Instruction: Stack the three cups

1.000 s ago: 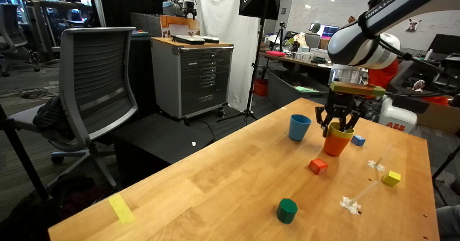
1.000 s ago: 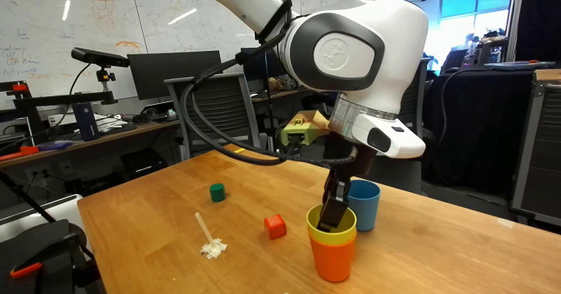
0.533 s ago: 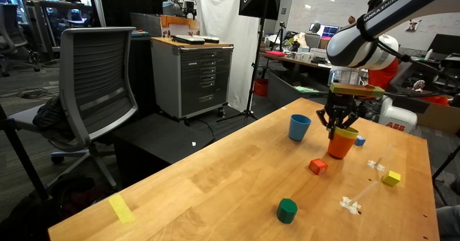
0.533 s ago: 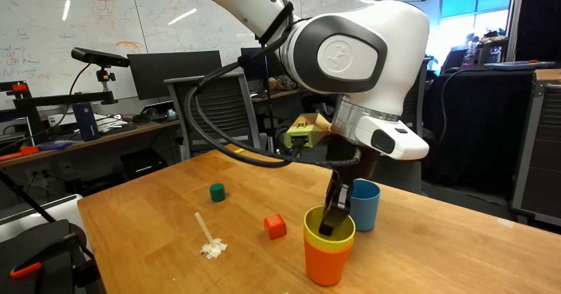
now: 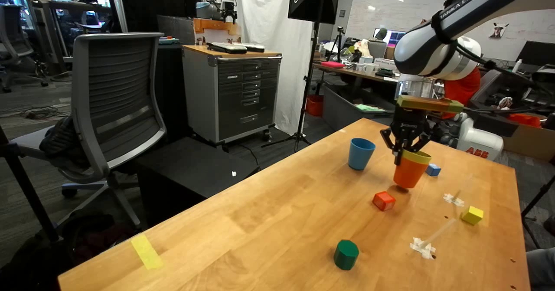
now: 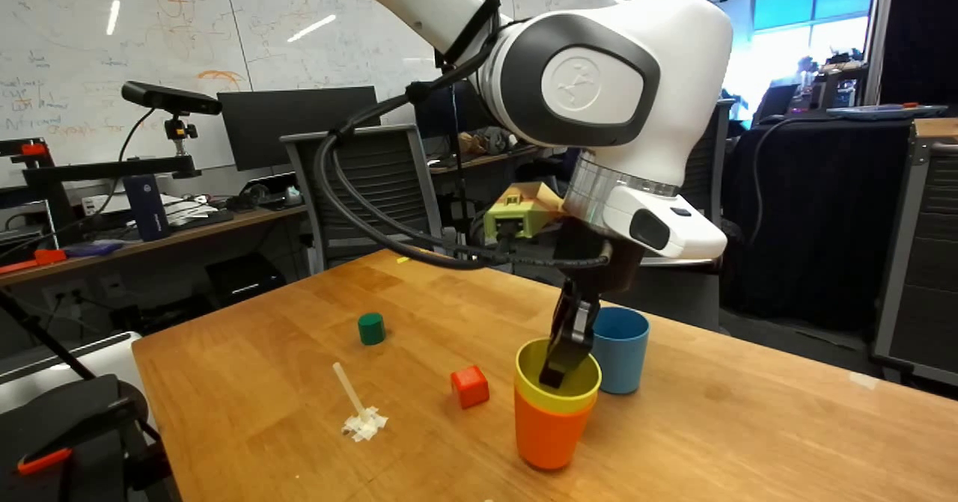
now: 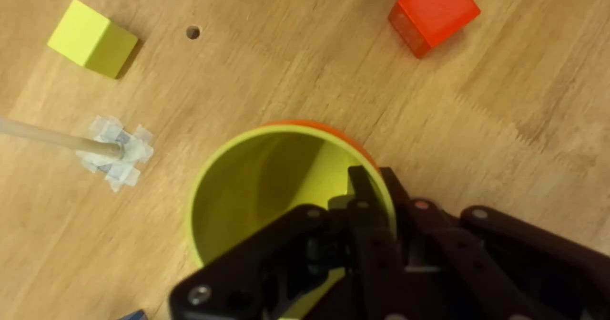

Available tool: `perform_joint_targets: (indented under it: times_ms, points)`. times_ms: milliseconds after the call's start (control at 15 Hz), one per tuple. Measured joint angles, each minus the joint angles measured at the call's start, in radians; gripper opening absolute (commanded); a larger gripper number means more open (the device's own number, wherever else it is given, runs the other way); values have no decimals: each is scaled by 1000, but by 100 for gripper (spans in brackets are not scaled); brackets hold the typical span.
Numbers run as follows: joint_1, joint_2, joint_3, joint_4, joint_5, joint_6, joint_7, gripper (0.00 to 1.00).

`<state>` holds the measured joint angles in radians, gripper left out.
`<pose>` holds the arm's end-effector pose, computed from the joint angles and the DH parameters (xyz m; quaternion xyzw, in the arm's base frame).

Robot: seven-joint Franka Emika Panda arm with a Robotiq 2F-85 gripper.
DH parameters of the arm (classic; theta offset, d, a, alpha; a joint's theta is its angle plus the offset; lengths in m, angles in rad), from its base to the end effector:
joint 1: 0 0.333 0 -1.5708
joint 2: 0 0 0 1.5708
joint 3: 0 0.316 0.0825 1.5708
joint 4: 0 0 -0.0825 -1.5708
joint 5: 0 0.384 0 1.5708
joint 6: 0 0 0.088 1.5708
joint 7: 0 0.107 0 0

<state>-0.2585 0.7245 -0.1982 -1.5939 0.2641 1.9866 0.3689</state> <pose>0.6051 -0.2638 0.1917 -0.8793 0.4484 0.1529 0.0491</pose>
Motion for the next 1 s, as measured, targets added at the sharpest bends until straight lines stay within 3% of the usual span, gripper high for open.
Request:
perform_joint_targets:
  times_ms: [667, 1000]
  points:
    - [6, -188, 20, 7, 38, -40, -3, 2]
    - [14, -206, 23, 66, 75, -38, 44, 2]
